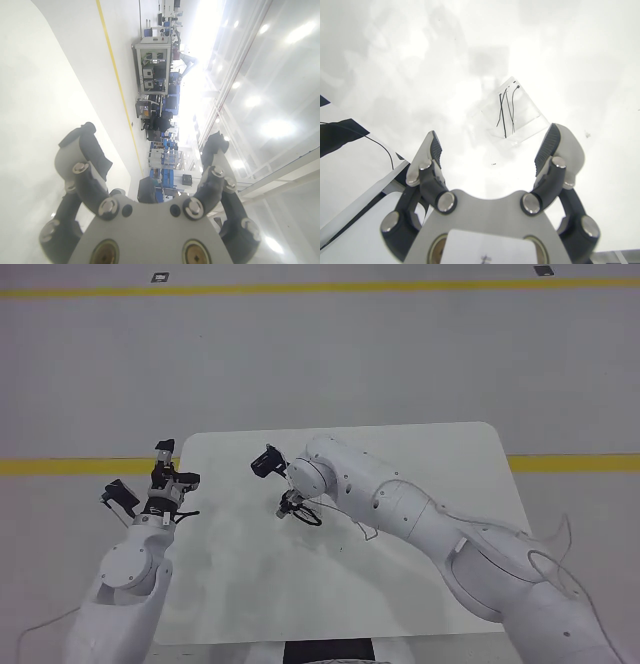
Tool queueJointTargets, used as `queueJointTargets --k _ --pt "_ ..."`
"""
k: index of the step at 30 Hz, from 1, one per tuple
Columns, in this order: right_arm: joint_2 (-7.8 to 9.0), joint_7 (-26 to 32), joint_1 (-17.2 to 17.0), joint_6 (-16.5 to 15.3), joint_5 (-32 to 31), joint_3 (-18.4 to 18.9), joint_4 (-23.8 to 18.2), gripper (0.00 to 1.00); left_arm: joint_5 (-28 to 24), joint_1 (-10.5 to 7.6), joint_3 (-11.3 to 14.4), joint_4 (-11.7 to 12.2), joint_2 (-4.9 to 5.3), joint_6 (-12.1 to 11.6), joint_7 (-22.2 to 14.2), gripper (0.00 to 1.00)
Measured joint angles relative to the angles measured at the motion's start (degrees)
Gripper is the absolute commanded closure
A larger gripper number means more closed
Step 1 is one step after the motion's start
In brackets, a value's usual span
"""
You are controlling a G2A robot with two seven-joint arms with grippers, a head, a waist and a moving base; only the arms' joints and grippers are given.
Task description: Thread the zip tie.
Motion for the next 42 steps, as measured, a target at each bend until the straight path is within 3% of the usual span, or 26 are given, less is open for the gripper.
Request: queueJointTargets --k 6,19,20,21,24,27,28,31,42 --pt "-4.13 -0.2 0.5 -1.1 0.5 -1.5 7.7 0.0 0.0 0.0 0.0 0.0 0.0 0.0 0.0 0.0" --pt "-4.33 -0.5 0.5 -1.5 -0.4 -1.8 8.5 0.0 0.0 0.0 0.0 0.0 0.0 0.0 0.0 0.0" --pt "-4.39 -0.6 0.5 -1.6 -1.3 -1.8 8.7 0.24 0.0 0.0 0.0 0.0 0.0 0.0 0.0 0.0" --pt "-4.46 -0.5 0.5 -1.6 -1.8 -1.7 8.7 0.55 0.0 0.0 0.0 0.0 0.0 0.0 0.0 0.0" --pt "-4.71 0.2 0.7 -1.2 -3.0 -1.5 8.8 0.71 0.0 0.0 0.0 0.0 0.0 0.0 0.0 0.0" --pt "-4.98 0.7 0.7 -1.1 -3.9 -1.2 9.0 0.8 0.0 0.0 0.0 0.0 0.0 0.0 0.0 0.0" --pt "-5.07 0.9 0.6 -1.1 -4.1 -1.2 9.1 0.88 0.0 0.0 0.0 0.0 0.0 0.0 0.0 0.0" --pt "-5.46 1.7 0.3 -1.3 -5.1 -1.3 9.8 0.95 0.0 0.0 0.0 0.0 0.0 0.0 0.0 0.0" --pt "-6.91 -0.8 -1.1 -4.0 -6.3 -0.3 14.3 0.92 0.0 0.0 0.0 0.0 0.0 0.0 0.0 0.0"
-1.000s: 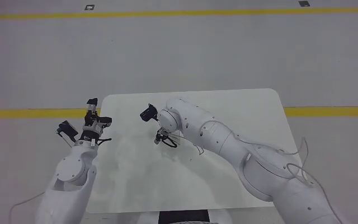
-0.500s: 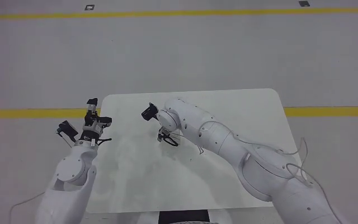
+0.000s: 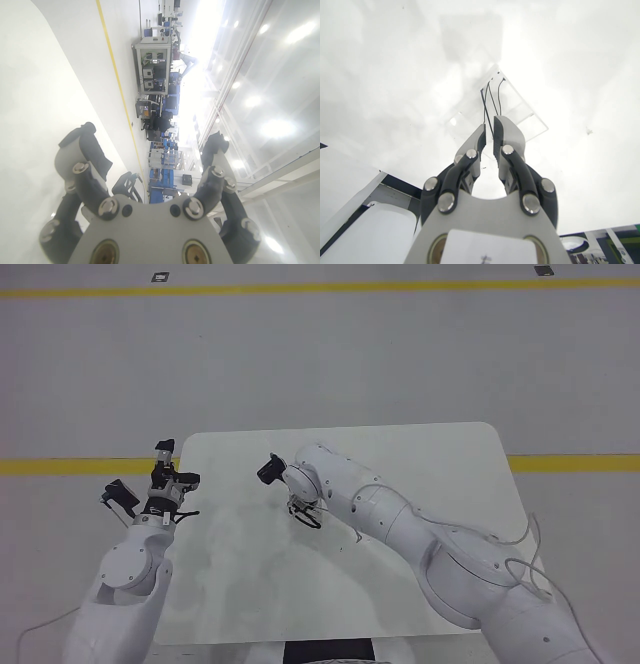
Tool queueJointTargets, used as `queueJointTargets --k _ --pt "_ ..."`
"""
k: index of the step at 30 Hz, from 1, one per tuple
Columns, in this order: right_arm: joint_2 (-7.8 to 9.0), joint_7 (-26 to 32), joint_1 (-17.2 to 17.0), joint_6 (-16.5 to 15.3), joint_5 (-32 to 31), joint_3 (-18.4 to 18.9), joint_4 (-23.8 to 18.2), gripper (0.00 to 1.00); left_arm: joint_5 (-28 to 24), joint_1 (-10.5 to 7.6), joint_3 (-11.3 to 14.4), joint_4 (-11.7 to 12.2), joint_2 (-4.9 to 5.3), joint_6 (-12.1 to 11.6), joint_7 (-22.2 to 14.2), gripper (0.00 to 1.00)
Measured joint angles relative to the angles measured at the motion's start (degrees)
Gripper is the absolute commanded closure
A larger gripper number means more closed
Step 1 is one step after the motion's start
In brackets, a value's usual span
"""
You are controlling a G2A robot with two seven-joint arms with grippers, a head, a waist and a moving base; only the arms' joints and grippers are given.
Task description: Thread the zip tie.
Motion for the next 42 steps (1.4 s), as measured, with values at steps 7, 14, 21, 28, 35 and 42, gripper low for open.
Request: queueJointTargets --k 7,14,21,28,35,42 --pt "-1.77 -2.1 -0.6 0.2 -2.4 -0.5 3.5 0.91 0.0 0.0 0.0 0.0 0.0 0.0 0.0 0.0" --pt "-3.97 -4.7 -1.2 0.8 -4.6 -0.9 7.3 0.9 0.0 0.0 0.0 0.0 0.0 0.0 0.0 0.0" --pt "-6.01 -5.2 -0.9 -0.3 -5.3 -0.6 11.4 0.91 0.0 0.0 0.0 0.0 0.0 0.0 0.0 0.0" --pt "-7.81 -5.9 -0.6 -0.9 -5.8 -0.1 14.8 0.88 0.0 0.0 0.0 0.0 0.0 0.0 0.0 0.0" --pt "-9.48 -6.2 -0.4 -2.1 -6.4 0.2 18.0 0.91 0.0 0.0 0.0 0.0 0.0 0.0 0.0 0.0" --pt "-10.77 -6.9 -0.3 -2.7 -6.6 0.8 20.7 0.93 0.0 0.0 0.0 0.0 0.0 0.0 0.0 0.0"
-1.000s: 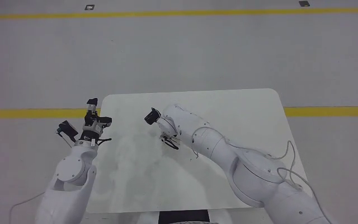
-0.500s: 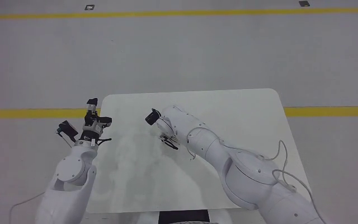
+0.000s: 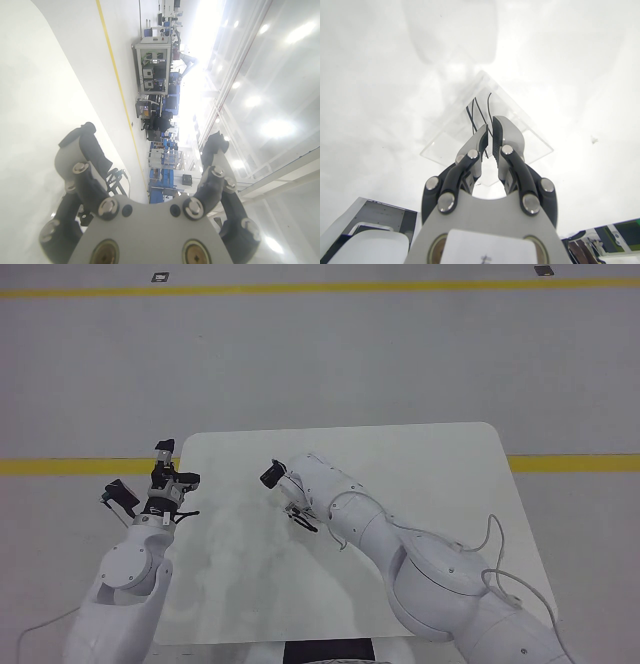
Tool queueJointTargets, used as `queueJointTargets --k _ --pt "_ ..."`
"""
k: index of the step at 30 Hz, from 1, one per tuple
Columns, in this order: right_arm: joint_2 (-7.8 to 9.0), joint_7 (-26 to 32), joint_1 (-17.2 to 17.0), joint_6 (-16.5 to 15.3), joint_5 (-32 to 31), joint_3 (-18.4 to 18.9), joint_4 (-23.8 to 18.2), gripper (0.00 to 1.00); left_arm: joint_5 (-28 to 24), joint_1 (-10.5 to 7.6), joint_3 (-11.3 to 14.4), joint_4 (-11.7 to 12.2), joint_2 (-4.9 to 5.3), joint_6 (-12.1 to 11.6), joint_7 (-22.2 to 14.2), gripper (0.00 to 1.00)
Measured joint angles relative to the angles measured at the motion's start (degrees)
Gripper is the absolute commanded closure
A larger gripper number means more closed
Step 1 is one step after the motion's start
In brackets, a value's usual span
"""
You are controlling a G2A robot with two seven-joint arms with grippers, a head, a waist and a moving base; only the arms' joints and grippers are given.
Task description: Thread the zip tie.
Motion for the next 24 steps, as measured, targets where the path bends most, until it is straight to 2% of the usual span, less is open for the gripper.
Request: queueJointTargets --k 24 --pt "-3.03 -1.2 0.7 -1.0 -2.0 1.6 5.7 0.88 0.0 0.0 0.0 0.0 0.0 0.0 0.0 0.0"
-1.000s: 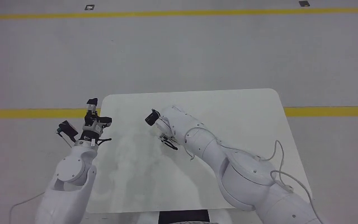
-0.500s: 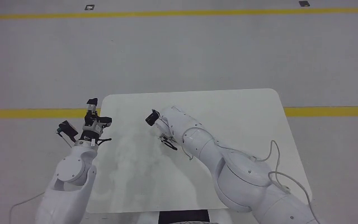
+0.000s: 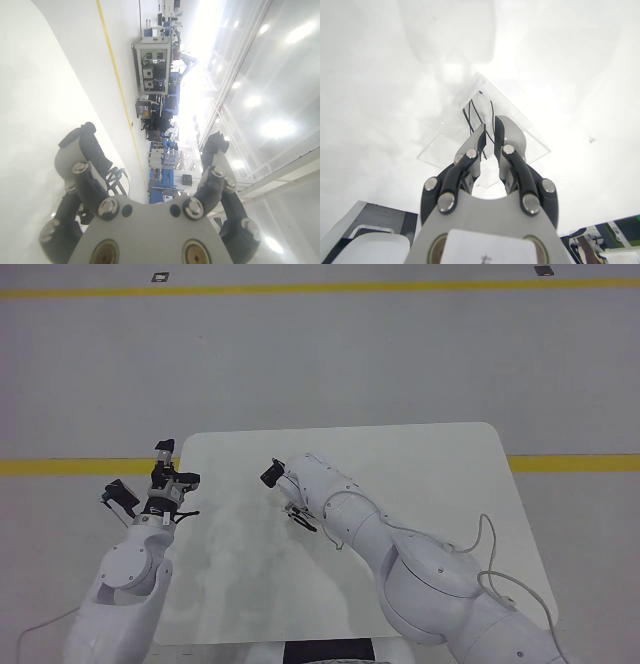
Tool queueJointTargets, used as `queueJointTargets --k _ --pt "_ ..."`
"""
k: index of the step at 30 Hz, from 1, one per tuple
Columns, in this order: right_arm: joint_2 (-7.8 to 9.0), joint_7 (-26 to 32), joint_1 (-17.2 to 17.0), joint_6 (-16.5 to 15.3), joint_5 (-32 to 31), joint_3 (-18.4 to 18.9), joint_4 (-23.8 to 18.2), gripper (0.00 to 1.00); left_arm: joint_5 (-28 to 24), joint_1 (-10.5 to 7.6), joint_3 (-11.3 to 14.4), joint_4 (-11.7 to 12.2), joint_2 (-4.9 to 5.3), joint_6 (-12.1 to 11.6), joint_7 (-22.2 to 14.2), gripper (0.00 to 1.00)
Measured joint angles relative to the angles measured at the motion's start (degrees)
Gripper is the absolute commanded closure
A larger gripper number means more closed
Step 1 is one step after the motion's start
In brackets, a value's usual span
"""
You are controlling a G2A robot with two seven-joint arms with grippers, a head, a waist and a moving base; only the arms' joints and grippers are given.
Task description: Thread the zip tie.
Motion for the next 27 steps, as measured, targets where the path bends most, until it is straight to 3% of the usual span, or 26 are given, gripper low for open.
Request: queueJointTargets --k 7,12,27 --pt "-0.53 0.1 0.0 -0.6 -0.1 0.6 1.3 0.9 0.0 0.0 0.0 0.0 0.0 0.0 0.0 0.0" --pt "-0.79 0.3 0.0 -1.2 -0.2 1.0 2.1 1.0 0.0 0.0 0.0 0.0 0.0 0.0 0.0 0.0" --pt "-0.89 1.7 1.5 -1.5 0.1 2.5 2.5 1.0 0.0 0.0 0.0 0.0 0.0 0.0 0.0 0.0"
